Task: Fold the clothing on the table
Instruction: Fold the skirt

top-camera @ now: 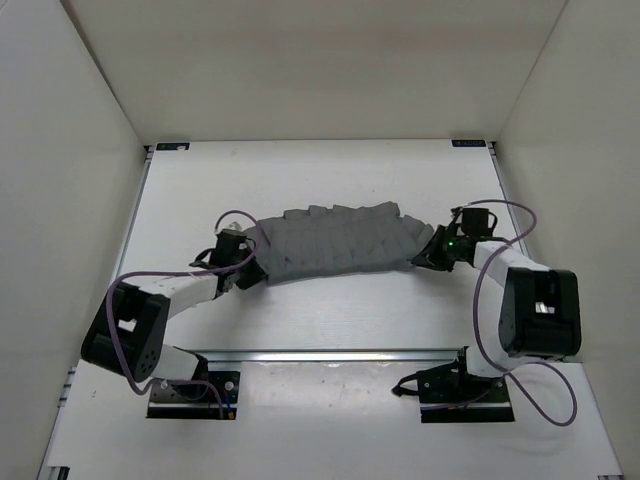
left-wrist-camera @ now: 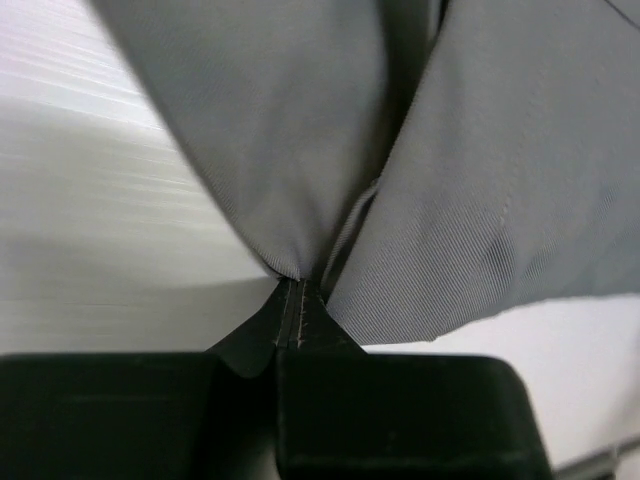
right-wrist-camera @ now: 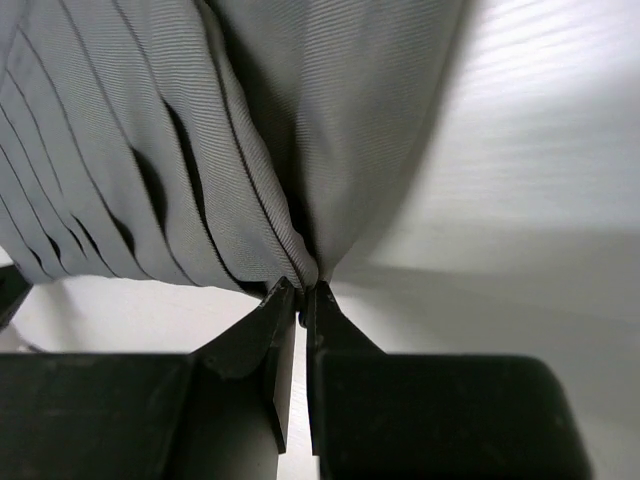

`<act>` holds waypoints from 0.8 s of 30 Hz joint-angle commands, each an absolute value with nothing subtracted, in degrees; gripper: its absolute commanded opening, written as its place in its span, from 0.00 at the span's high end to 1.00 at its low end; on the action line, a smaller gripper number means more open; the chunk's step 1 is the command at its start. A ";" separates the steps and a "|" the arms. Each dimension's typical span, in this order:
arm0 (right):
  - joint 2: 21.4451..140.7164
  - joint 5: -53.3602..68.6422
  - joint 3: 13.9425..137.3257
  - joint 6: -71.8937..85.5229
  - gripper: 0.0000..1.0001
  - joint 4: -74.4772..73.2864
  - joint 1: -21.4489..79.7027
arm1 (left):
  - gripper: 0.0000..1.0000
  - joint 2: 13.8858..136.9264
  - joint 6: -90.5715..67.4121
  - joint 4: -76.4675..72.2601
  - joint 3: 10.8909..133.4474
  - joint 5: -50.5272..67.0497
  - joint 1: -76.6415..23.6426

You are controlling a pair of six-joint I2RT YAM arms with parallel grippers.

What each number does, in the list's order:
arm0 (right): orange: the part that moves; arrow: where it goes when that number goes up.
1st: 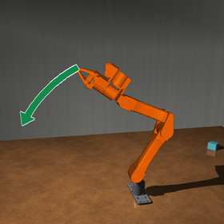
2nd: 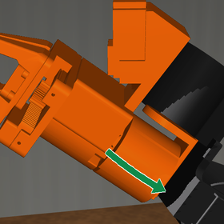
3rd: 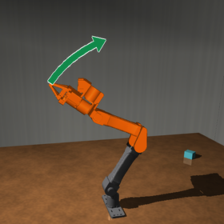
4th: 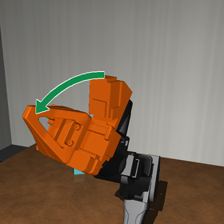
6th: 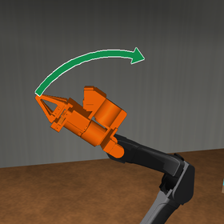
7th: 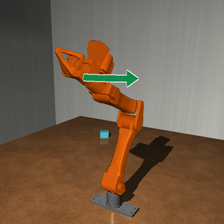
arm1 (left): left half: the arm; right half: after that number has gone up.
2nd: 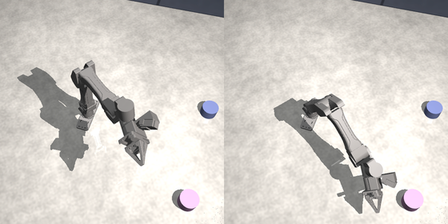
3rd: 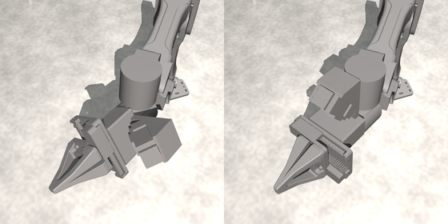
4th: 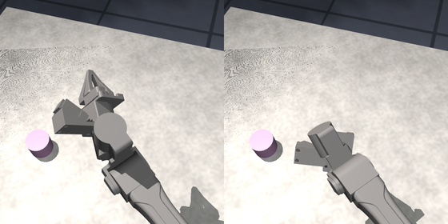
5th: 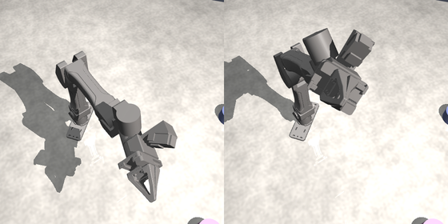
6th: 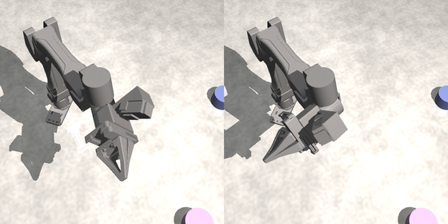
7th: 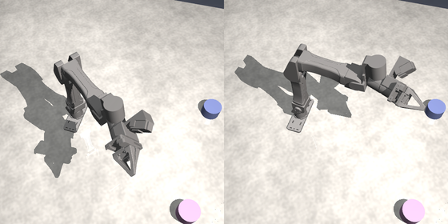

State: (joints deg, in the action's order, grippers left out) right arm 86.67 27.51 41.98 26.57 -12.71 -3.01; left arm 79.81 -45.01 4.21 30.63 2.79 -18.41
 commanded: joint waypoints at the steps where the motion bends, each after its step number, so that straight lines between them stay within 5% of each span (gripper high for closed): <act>1: 81.48 24.35 45.60 20.14 1.00 -21.15 -5.79 | 1.00 81.73 -48.42 0.63 33.22 6.14 -23.54; 8: 80.07 18.99 59.04 9.52 1.00 -36.36 -4.23 | 1.00 87.89 -48.17 -2.02 32.96 8.70 -24.79; 24: 103.52 19.68 97.73 -0.27 1.00 -47.73 29.43 | 1.00 90.00 -46.58 -2.64 33.49 9.58 -23.38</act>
